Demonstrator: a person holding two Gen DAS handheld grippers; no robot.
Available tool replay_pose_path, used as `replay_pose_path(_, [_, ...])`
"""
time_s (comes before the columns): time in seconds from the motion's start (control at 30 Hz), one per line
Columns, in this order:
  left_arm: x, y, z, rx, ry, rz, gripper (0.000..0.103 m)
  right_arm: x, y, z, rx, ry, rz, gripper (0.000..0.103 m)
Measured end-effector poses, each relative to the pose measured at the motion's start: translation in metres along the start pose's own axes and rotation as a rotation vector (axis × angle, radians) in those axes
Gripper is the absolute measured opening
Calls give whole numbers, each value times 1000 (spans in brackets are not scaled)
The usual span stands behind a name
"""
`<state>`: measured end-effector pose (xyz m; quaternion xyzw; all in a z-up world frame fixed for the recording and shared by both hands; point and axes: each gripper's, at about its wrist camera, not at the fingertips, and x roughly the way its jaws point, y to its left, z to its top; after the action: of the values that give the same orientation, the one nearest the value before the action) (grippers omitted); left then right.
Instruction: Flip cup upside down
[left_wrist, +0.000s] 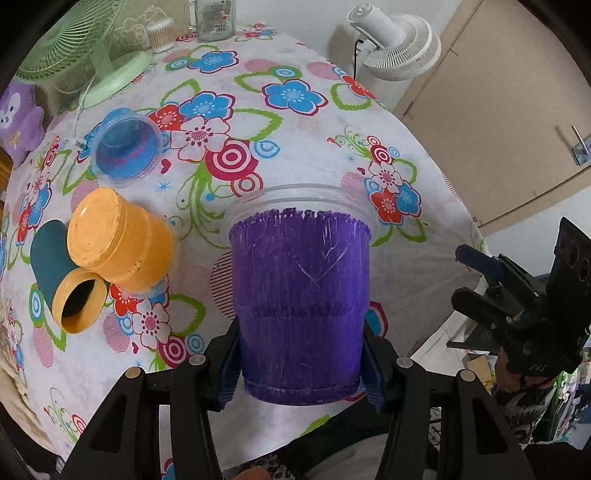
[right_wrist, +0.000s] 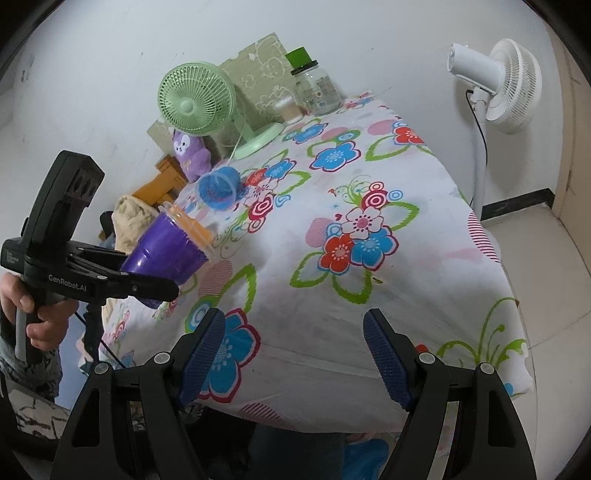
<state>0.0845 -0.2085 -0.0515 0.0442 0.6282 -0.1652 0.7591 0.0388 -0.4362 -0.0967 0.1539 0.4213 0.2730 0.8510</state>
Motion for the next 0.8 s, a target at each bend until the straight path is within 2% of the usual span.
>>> replay_pose_path(0.23, [-1, 0, 5, 25, 29, 0, 57, 4, 0, 1, 12, 1, -2, 80])
replay_pose_path(0.8, [-6, 7, 11, 20, 38, 3, 57, 13, -1, 2, 12, 20, 1, 80])
